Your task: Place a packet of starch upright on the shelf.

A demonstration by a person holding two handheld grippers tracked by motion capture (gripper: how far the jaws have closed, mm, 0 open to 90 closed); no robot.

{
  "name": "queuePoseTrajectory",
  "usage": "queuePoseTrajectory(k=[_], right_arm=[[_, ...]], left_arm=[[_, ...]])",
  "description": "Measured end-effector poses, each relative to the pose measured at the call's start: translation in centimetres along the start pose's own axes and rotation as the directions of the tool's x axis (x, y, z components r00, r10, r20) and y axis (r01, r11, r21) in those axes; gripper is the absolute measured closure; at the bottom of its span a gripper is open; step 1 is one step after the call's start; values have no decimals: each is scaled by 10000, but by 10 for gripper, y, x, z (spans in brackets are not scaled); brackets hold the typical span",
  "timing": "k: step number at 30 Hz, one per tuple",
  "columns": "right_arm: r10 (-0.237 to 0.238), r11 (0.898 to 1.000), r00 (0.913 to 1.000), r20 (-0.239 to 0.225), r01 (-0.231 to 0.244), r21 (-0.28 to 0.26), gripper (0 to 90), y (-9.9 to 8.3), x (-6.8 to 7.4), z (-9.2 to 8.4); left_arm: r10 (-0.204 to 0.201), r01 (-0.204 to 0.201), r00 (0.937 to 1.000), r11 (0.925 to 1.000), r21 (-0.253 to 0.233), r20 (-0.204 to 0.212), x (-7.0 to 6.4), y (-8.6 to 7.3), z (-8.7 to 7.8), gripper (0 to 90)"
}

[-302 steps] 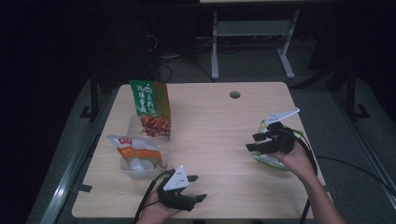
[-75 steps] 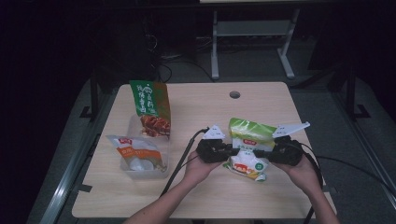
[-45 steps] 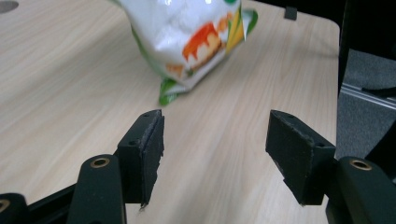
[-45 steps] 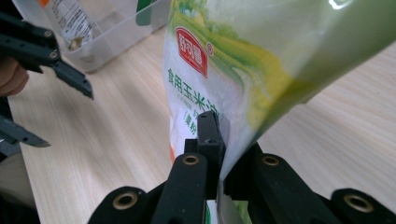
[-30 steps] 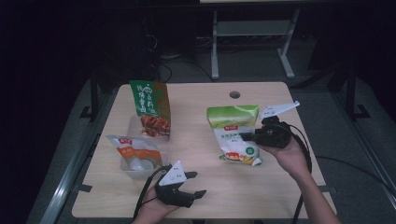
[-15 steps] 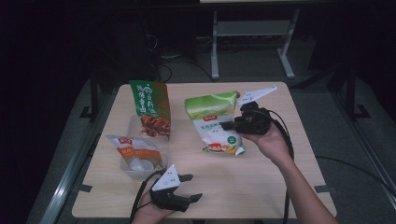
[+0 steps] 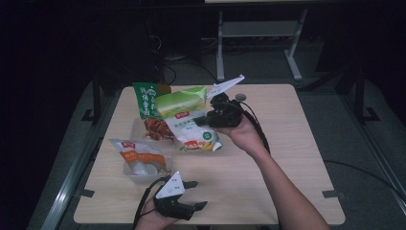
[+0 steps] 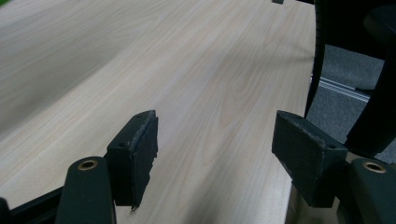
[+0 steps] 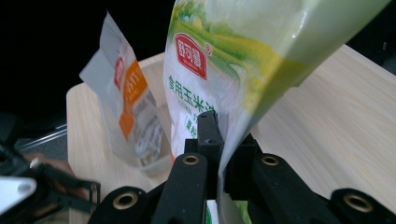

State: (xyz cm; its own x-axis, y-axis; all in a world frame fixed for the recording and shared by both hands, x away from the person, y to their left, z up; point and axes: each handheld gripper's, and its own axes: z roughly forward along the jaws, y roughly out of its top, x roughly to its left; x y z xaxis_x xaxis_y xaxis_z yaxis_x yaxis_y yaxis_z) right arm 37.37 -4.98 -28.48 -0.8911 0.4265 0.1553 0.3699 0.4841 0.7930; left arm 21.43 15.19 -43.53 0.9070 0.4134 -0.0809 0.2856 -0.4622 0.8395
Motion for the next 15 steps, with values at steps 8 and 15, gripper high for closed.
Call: queuePoseTrajectory(k=[8,15], right_arm=[[-315,9994,9992,-261,319,128,869,16,4,28],[-446,9988,9980,-445,455,192,869,29,9,51]], left_arm=[[79,-79,10000,9999,91,-35,1,-2,1,310],[63,-63,10000,9998,166,-6,-1,-3,0,310]])
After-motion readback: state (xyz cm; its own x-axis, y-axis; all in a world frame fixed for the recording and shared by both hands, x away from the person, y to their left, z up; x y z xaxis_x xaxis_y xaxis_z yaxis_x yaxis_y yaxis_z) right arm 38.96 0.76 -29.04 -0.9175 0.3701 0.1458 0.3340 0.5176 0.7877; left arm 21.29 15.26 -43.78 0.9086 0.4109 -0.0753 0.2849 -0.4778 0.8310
